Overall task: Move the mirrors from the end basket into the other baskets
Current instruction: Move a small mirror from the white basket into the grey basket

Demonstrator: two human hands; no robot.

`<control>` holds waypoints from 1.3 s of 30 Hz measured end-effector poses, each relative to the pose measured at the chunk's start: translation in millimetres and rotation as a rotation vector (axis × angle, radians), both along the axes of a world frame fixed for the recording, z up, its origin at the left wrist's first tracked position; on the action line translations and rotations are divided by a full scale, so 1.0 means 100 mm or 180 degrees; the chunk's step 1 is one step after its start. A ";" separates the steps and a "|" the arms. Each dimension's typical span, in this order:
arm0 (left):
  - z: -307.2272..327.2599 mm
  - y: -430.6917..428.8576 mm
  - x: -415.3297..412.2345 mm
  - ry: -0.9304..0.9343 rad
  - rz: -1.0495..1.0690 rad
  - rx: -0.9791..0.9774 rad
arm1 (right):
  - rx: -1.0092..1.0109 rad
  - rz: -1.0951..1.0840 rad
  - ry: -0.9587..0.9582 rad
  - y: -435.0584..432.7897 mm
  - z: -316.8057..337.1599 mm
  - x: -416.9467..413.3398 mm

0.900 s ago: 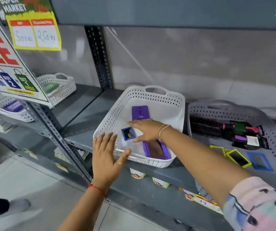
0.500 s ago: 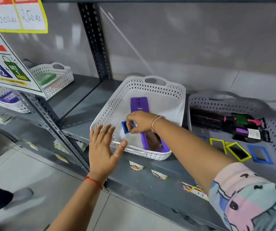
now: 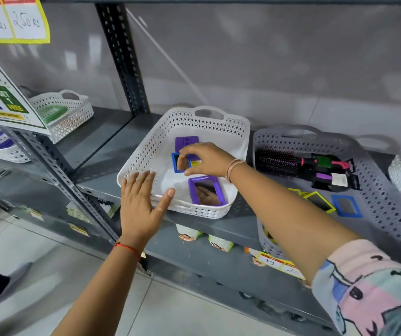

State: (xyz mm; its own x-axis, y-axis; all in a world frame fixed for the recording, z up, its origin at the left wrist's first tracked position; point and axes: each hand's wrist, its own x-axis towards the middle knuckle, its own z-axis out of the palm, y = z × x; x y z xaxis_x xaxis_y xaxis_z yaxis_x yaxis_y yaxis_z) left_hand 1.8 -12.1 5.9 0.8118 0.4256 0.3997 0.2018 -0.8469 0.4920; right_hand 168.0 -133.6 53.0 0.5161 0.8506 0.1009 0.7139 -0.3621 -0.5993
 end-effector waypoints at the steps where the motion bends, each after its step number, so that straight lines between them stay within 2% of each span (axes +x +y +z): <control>1: 0.01 -0.04 0.01 -0.0011 -0.0004 -0.0014 | 0.0107 -0.0055 0.0016 -0.07 0.01 -0.03; 6: 0.03 -0.22 0.02 -0.0009 -0.0062 0.0024 | 0.0558 -0.0315 0.0019 -0.50 0.08 -0.16; 12: 0.05 -0.28 0.00 -0.0033 -0.0067 0.0053 | 0.0676 -0.0746 -0.0236 -1.28 0.20 -0.29; 19: 0.05 -0.37 0.02 -0.0009 -0.0049 0.0135 | 0.0171 -0.1300 -0.0310 -2.18 0.19 -0.50; 24: 0.05 -0.36 0.01 -0.0033 -0.0091 0.0217 | -0.0581 -0.1730 0.0167 -2.71 0.07 -0.64; 28: 0.05 -0.37 0.02 -0.0015 -0.0090 0.0214 | -0.1082 -0.1762 0.0392 -2.84 -0.05 -0.73; 39: 0.06 -0.38 0.00 0.0031 -0.0108 0.0172 | -0.1268 -0.1791 0.0506 -2.87 -0.14 -0.75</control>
State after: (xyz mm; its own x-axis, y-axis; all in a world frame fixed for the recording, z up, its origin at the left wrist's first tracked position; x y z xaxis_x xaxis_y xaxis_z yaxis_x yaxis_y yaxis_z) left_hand 2.2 -49.8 12.2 0.8295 0.3757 0.4133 0.1770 -0.8786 0.4436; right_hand 93.3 -420.2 39.4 0.8709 0.4069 -0.2755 0.2688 -0.8639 -0.4260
